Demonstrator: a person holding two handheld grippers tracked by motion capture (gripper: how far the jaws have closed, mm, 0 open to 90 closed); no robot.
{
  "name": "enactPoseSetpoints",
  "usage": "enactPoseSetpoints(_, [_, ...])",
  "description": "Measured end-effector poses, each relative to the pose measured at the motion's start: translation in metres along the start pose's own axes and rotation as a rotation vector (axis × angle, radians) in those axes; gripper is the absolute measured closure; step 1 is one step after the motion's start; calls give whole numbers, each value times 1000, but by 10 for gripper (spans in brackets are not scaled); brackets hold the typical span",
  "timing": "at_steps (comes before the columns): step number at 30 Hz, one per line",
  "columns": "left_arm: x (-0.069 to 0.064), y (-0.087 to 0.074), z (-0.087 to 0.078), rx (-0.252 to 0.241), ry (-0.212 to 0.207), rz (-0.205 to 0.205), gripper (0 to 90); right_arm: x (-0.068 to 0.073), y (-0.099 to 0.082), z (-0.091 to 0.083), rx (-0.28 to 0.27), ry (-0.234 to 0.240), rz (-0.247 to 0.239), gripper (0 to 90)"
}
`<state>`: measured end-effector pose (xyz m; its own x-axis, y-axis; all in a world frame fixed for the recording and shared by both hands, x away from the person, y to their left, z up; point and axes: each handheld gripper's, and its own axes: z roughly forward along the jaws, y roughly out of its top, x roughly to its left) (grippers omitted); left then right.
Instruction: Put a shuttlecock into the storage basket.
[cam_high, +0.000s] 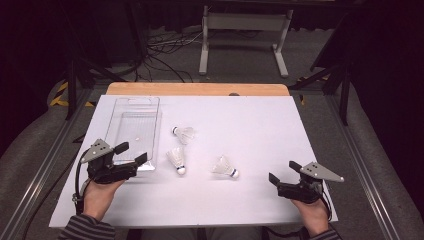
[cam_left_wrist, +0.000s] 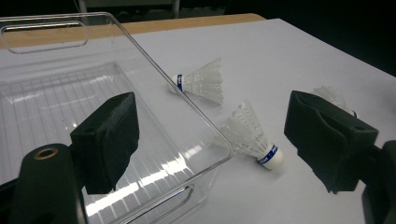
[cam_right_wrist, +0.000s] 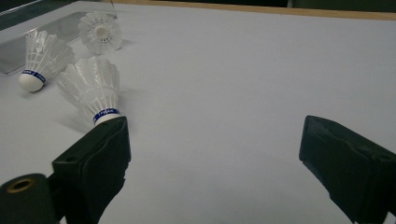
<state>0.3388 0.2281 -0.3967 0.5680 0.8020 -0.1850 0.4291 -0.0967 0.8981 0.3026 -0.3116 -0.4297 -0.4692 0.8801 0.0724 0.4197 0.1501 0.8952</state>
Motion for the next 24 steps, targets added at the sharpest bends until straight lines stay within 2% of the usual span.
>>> enactPoseSetpoints(13, [-4, 7, 12, 2, -4, 14, 192, 1, 0, 1, 4, 0, 0, 93])
enactPoseSetpoints(24, [-6, 10, 24, 35, -17, 22, 197, 0, 0, 1, 6, -2, -3, 93])
